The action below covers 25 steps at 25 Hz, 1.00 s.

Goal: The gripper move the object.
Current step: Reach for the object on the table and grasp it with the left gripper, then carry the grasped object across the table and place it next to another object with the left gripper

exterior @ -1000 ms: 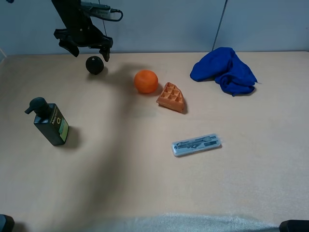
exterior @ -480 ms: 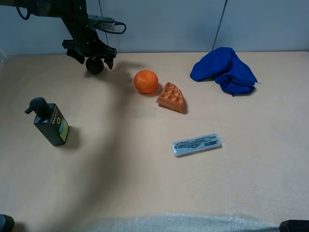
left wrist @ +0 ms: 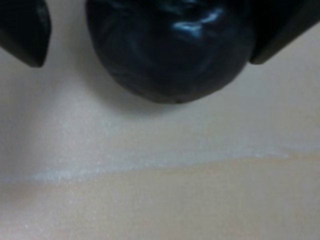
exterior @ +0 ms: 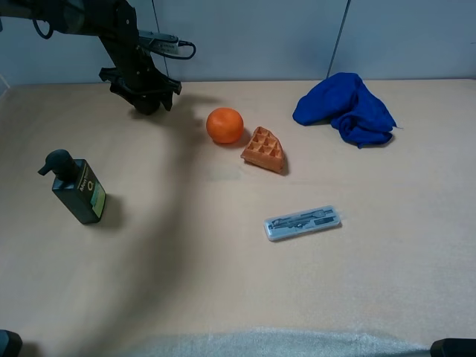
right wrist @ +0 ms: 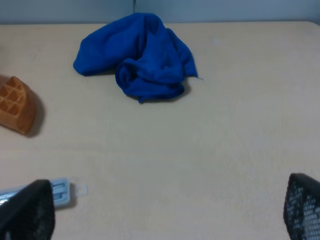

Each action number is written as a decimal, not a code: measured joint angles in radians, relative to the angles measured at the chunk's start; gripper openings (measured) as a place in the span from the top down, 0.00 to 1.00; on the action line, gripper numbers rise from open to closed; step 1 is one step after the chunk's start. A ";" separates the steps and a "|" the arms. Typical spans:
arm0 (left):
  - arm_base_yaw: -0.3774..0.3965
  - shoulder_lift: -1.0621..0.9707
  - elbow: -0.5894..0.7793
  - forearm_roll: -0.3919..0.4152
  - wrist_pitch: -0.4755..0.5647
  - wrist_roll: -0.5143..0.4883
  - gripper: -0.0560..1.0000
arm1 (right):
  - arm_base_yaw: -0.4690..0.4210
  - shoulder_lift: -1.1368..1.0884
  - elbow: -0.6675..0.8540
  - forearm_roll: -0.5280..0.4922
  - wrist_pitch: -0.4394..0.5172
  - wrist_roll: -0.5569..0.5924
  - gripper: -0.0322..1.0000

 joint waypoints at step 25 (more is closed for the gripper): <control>0.000 0.000 -0.003 0.009 0.027 -0.005 0.37 | 0.000 0.000 0.000 0.000 0.000 0.000 0.30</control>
